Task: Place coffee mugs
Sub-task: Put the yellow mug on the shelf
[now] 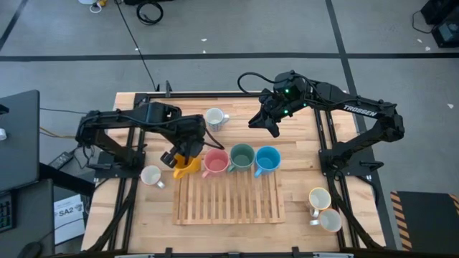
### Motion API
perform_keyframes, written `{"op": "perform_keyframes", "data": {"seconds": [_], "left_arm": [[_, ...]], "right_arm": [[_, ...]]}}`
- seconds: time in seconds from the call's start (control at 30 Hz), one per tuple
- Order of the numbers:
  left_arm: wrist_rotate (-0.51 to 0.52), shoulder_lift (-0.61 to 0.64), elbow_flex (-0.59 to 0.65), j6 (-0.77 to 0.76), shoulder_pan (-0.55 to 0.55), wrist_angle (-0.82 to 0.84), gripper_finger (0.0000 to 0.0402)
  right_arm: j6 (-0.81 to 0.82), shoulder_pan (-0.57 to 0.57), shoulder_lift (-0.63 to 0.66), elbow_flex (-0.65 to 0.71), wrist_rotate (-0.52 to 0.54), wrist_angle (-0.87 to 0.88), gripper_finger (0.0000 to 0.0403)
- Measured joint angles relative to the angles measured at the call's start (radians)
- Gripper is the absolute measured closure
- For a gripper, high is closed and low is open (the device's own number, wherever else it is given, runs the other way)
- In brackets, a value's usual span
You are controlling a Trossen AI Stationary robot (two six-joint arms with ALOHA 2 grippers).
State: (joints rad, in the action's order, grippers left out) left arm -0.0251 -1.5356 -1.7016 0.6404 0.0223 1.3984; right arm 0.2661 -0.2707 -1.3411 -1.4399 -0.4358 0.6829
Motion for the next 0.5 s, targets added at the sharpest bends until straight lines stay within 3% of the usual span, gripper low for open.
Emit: {"op": "perform_keyframes", "data": {"seconds": [0.5], "left_arm": [[0.003, 0.000, 0.000, -0.034, 0.003, -0.018, 0.0364]], "right_arm": [[0.000, 0.000, 0.000, 0.000, 0.000, 0.002, 0.0313]]}}
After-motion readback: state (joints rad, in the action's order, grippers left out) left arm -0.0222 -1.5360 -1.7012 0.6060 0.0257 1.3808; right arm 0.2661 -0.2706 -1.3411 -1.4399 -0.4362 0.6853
